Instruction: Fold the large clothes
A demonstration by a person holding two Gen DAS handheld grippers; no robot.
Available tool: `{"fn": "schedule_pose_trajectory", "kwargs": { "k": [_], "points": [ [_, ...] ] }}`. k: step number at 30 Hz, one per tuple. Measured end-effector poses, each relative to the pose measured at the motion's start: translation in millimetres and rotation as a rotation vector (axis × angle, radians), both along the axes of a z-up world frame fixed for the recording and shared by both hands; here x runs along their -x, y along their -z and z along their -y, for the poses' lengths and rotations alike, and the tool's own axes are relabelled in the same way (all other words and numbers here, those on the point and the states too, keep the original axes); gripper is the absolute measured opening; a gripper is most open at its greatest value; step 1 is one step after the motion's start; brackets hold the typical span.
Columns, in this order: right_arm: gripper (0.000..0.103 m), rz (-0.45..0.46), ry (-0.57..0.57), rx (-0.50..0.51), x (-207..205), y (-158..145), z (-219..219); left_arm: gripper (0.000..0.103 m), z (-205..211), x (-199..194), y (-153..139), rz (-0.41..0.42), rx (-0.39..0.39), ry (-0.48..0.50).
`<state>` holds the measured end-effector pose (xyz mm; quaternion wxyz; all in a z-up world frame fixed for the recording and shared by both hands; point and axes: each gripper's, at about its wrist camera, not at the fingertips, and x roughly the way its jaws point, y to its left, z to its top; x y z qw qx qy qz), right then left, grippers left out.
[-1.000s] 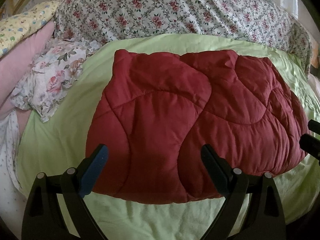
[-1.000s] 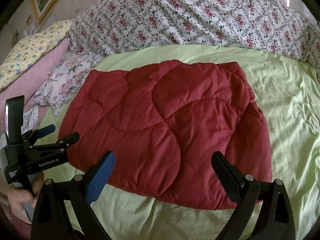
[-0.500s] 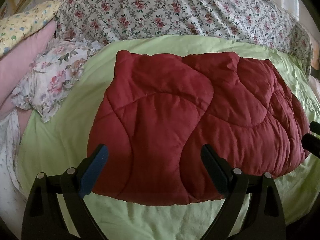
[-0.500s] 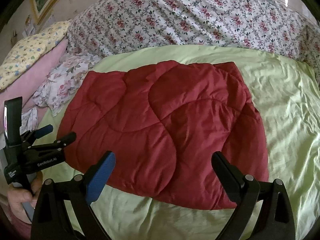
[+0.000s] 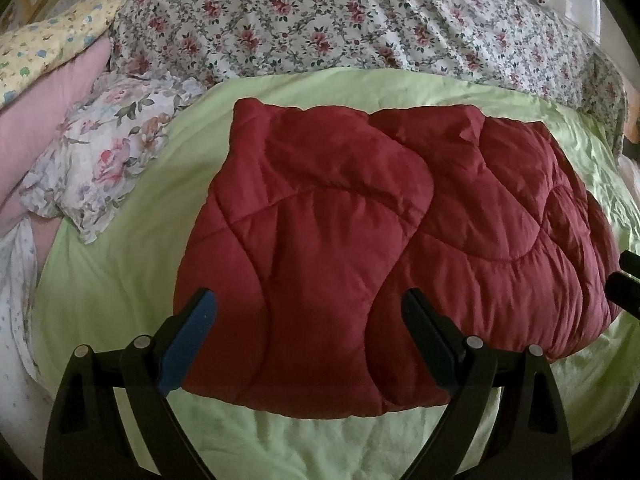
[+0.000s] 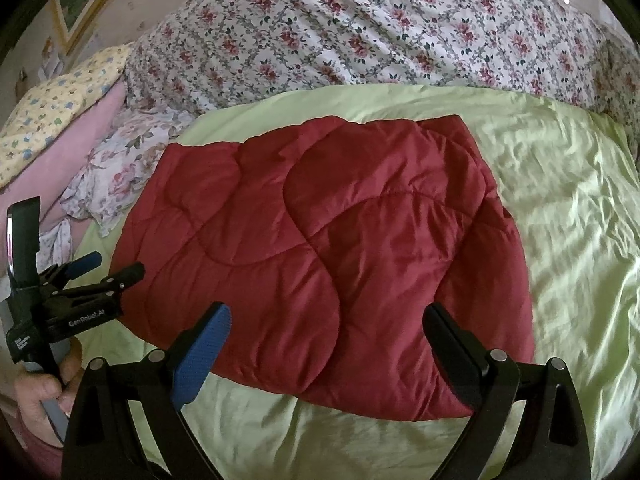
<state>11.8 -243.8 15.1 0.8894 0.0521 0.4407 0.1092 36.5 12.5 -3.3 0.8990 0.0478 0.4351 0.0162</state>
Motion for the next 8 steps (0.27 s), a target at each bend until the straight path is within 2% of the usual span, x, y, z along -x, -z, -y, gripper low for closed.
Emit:
{"fn": "schedule_pose_trajectory", "kwargs": {
  "k": [8],
  "points": [
    [0.098, -0.016, -0.013, -0.01, -5.9, 1.6, -2.2, 0.094, 9.0, -2.2, -1.6, -0.01, 0.023, 0.046]
  ]
}}
